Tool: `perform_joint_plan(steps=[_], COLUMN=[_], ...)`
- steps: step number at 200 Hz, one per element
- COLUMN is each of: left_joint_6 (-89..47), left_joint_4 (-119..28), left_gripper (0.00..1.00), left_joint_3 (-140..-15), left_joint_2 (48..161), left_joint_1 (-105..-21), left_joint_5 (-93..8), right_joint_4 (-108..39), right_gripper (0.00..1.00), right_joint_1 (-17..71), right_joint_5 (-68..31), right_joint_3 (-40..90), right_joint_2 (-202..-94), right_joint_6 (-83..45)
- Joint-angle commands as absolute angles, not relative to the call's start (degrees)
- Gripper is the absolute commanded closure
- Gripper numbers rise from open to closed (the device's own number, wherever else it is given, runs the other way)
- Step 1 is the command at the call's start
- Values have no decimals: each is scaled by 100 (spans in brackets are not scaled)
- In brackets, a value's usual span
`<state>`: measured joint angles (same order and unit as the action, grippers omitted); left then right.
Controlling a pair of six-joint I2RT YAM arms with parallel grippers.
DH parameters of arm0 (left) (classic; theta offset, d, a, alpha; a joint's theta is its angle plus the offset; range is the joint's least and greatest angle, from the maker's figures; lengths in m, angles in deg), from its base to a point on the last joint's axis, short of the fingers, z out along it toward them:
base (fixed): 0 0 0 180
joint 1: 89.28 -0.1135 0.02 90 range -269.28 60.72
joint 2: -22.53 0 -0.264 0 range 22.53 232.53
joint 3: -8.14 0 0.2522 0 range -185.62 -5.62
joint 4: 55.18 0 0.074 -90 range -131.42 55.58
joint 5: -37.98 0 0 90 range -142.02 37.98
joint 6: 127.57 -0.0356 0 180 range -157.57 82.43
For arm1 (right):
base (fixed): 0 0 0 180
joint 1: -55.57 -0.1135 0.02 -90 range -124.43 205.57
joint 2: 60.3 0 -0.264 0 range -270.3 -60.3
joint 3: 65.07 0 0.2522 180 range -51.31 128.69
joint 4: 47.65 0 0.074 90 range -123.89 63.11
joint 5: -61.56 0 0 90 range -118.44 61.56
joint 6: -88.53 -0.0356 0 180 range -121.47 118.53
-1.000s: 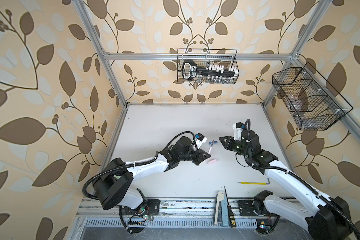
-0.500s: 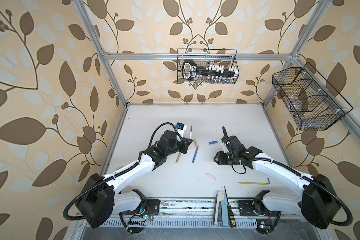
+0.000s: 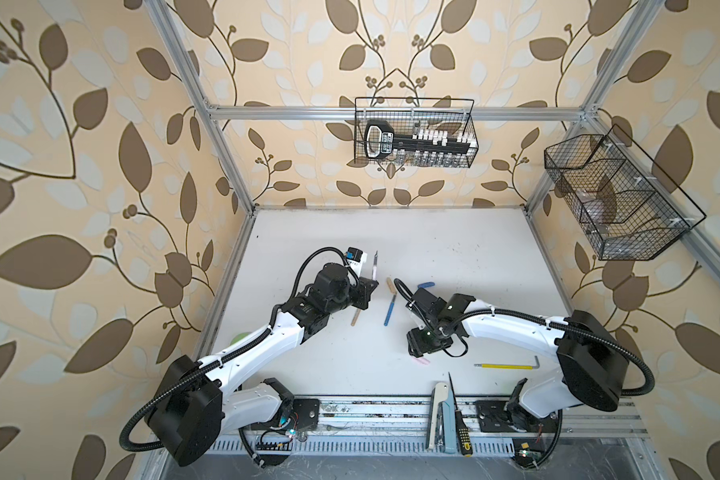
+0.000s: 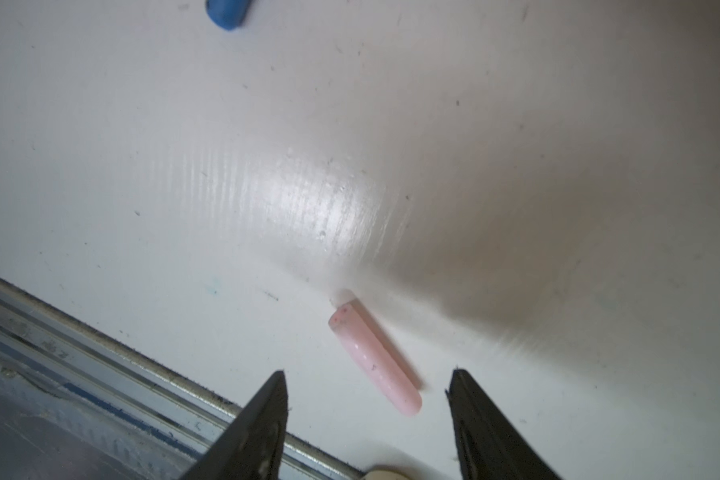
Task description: Insert the pens into the pen caps
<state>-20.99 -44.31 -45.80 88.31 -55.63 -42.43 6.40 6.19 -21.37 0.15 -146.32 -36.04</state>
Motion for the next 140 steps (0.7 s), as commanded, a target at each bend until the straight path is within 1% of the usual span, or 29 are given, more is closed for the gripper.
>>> perform_joint_plan(steps=[1,29,45,65,97,140], left_joint_6=[-2228,-2166,-2134,-2119,-2140,-2170], left_joint_4=[-4420,-4351,-4322,-4344,-4344,-4353], left_gripper=[100,100,100,100,100,100], left_joint_3=[-4570,-4602,-4616,-4597,-4609,-4631], left_joint_2=[8530,8469,8452,8415,8457,8611], left_joint_1=[-5636,-5666,-5666,-5661,-5663,-5666], left_joint_5=[-4441,-4405,-4374,-4349,-4371,-4374], right_joint_4=[787,99,-228,-294,-378,-103], right_gripper=[37,34,34,34,32,30], right_joint_1=[392,124,0,-71,1,490], right_joint_5=[-1934,-1455,-1279,-1176,-1318,-1676], right_joint_3=[-187,-605,-734,-695,-580,-608], right_joint_2=[-14112,-13909,-14187,-14647,-15017,-15124], right_joint_6=[-4298,-4811,-4904,-4820,-4743,-4541])
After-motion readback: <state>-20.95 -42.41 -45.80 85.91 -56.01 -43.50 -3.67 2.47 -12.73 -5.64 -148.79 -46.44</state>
